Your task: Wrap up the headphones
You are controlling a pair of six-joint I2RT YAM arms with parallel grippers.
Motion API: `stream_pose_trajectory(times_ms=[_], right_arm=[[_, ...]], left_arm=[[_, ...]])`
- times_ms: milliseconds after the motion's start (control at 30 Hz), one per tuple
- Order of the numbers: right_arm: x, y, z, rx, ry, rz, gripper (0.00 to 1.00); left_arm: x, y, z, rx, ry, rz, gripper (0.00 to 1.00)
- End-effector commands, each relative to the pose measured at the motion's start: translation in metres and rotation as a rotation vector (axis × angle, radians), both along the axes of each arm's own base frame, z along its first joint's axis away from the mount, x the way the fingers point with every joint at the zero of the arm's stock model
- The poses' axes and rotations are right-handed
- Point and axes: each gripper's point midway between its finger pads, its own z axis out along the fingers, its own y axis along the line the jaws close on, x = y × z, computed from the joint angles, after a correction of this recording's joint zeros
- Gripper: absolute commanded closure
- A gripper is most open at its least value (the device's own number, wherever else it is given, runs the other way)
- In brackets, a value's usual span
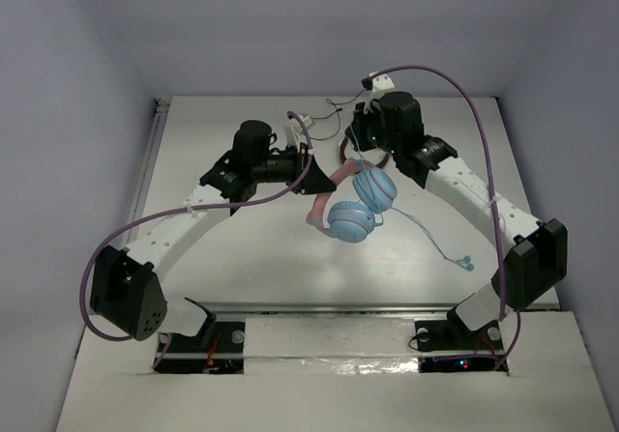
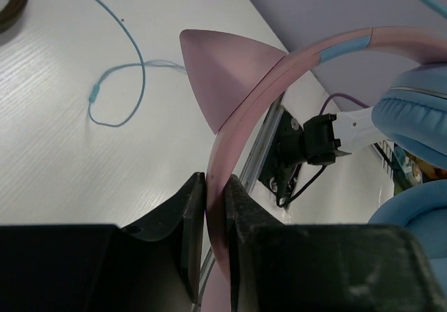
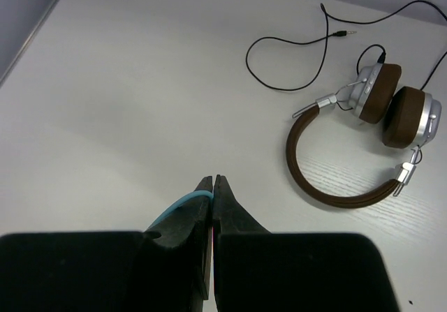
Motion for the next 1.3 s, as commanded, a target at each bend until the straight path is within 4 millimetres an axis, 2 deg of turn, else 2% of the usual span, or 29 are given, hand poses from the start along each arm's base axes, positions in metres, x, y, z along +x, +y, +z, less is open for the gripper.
stream_pose_trajectory(times_ms=[0,233,300,367,400,433,467,500,567,600,633,667,733,833,933,1033,1167,1233,1267], right_arm=[[-0.003,0.0,0.033,0.114,-0.081,0.009,1.0],[-0.037,0.02,0.038,0.237,-0.081,0.208,1.0],[-0.042,0.019,0.039,0.273,-0.094,0.249,1.0],[-0.058,0.028,0.042,0.322,-0.091,0.329,0.98],[-0.059,0.028,0.049,0.349,-0.121,0.348,0.95],[-0.069,0.032,0.039,0.369,-0.097,0.396,0.94],[-0.074,0.034,0.039,0.383,-0.104,0.42,0.93],[-0.079,0.035,0.051,0.413,-0.154,0.447,0.93],[-0.091,0.037,0.045,0.456,-0.135,0.485,0.93],[-0.096,0.039,0.056,0.486,-0.178,0.513,0.92],[-0.103,0.041,0.056,0.518,-0.164,0.542,0.91],[-0.107,0.042,0.049,0.531,-0.15,0.554,0.89],[-0.116,0.045,0.054,0.576,-0.151,0.602,0.77],[-0.128,0.048,0.055,0.617,-0.121,0.66,0.67],[-0.138,0.049,0.047,0.631,-0.098,0.699,0.61],[-0.139,0.054,0.029,0.634,-0.051,0.722,0.57],[-0.14,0.055,0.017,0.64,-0.018,0.732,0.56],[-0.144,0.053,0.019,0.65,-0.028,0.731,0.56],[-0.146,0.052,0.012,0.653,-0.011,0.725,0.56]], left_arm=[[-0.004,0.004,0.073,-0.159,-0.152,0.007,1.0],[0.001,0.017,0.103,-0.21,-0.233,0.108,1.0],[0.008,0.023,0.111,-0.229,-0.262,0.157,1.0],[0.005,0.025,0.12,-0.263,-0.268,0.172,1.0],[0.007,0.025,0.127,-0.286,-0.29,0.186,1.0],[0.004,0.027,0.134,-0.312,-0.287,0.192,1.0],[0.004,0.027,0.136,-0.325,-0.286,0.2,1.0],[0.007,0.029,0.143,-0.349,-0.306,0.223,1.0],[0.006,0.032,0.151,-0.38,-0.305,0.248,1.0],[0.007,0.034,0.158,-0.403,-0.318,0.263,1.0],[0.006,0.035,0.162,-0.423,-0.321,0.27,1.0],[0.006,0.035,0.162,-0.44,-0.298,0.278,1.0],[0.008,0.037,0.169,-0.47,-0.299,0.3,1.0],[0.012,0.042,0.172,-0.487,-0.296,0.348,1.0],[0.014,0.045,0.178,-0.493,-0.3,0.369,1.0],[0.013,0.044,0.183,-0.495,-0.298,0.363,1.0],[0.017,0.046,0.185,-0.478,-0.301,0.387,1.0],[0.023,0.052,0.187,-0.453,-0.304,0.435,1.0],[0.025,0.054,0.189,-0.443,-0.317,0.457,1.0]])
